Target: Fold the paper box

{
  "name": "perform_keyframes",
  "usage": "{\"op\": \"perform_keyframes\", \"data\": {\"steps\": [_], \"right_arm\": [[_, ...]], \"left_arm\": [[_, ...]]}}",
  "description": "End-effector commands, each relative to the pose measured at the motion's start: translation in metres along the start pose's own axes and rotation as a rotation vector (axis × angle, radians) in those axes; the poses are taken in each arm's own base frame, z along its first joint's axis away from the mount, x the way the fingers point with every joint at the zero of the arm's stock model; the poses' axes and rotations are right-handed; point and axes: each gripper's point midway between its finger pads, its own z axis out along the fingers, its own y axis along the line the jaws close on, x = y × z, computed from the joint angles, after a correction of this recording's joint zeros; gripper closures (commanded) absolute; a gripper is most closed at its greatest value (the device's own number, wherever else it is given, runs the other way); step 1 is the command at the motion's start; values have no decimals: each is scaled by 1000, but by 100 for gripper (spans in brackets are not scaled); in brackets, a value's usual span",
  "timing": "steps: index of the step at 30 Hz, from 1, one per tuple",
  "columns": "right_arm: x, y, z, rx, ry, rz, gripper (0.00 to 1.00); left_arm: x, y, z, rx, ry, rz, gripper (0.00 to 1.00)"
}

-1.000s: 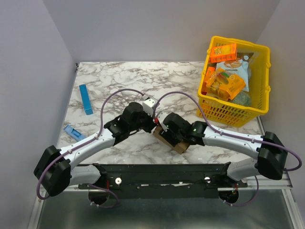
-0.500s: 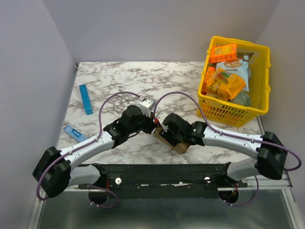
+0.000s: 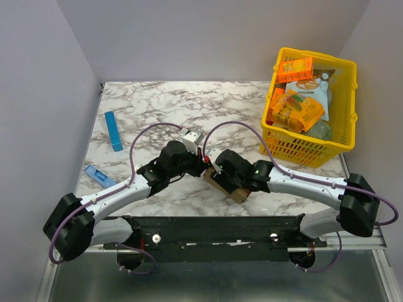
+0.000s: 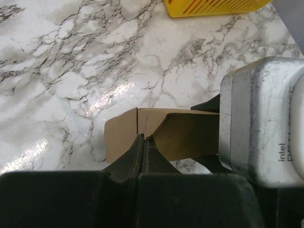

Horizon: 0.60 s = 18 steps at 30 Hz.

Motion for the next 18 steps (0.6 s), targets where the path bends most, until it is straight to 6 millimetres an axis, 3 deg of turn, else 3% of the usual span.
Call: {"op": "perform_keyframes", "data": {"steps": [1,18], "right_arm": [[25,-15,-2,85,77,6,53],[24,-20,-3,109,69,9,53]], "left_arm": [[20,20,-5,-80,44,-37,100],[39,40,-15,-103,-26,61,100]]}}
